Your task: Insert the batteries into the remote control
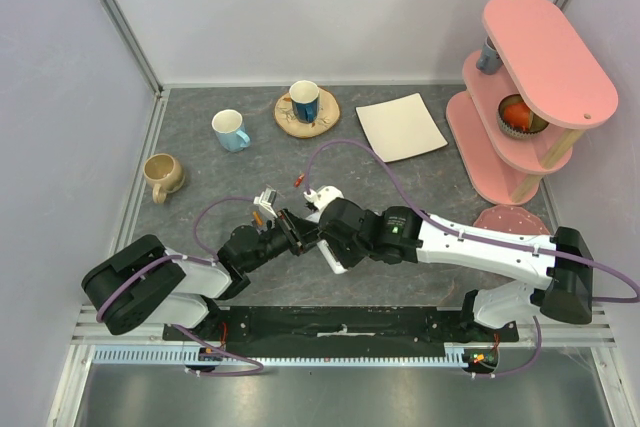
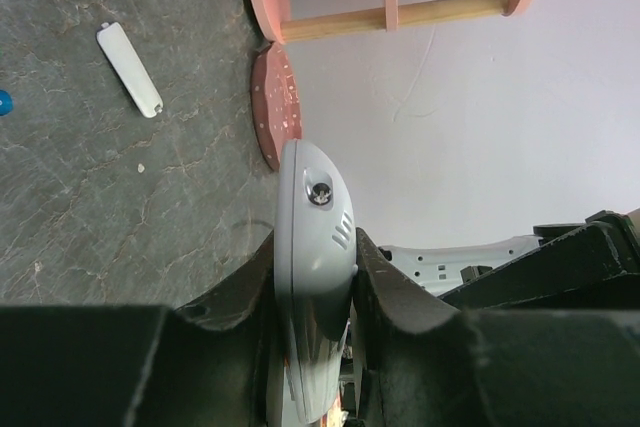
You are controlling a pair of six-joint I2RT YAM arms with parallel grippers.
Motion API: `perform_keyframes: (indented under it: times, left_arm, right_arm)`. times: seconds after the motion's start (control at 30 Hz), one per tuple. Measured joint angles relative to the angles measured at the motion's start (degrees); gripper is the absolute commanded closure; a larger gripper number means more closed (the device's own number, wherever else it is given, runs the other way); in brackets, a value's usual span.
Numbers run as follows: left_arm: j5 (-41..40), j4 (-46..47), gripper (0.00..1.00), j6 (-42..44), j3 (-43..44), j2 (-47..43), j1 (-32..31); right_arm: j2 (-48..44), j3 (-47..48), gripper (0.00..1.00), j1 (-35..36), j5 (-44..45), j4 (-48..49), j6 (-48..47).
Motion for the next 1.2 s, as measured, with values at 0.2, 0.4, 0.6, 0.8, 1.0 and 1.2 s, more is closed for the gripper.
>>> perform_keyframes:
  times: [0.2, 0.4, 0.6, 0.8, 1.0, 1.2]
  left_arm:
    - [-0.5, 0.0, 0.98, 0.1, 0.2, 0.0, -0.2]
    - [-0.7, -0.3, 0.98, 0.5, 0.2, -0.1, -0.2]
    - [-1.0, -0.6, 0.98, 0.9, 0.2, -0.9, -0.3]
    - [-1.1, -0.4, 0.98, 1.1, 0.2, -1.9, -0.4]
    - [-1.5, 0.7, 0.98, 1.2, 0.2, -2.2, -0.5]
    - [-1.6, 0.4, 0.98, 1.7, 0.2, -2.3, -0.5]
  right_arm:
    - [0.0, 0.0, 0.99, -0.6, -0.5, 0.1, 2.2]
    - [-0.6, -1.3, 1.0, -2.4, -3.5, 1.6, 3.9]
    - [-2.8, -3.5, 1.0, -4.2, -7.2, 4.2, 5.2]
    - [-5.0, -5.3, 1.0, -5.9, -10.6, 6.3, 6.7]
    - [-6.8, -7.1, 1.0, -7.6, -14.1, 9.0, 9.1]
    - [-6.9, -8.3, 1.0, -8.4, -15.7, 10.7, 11.0]
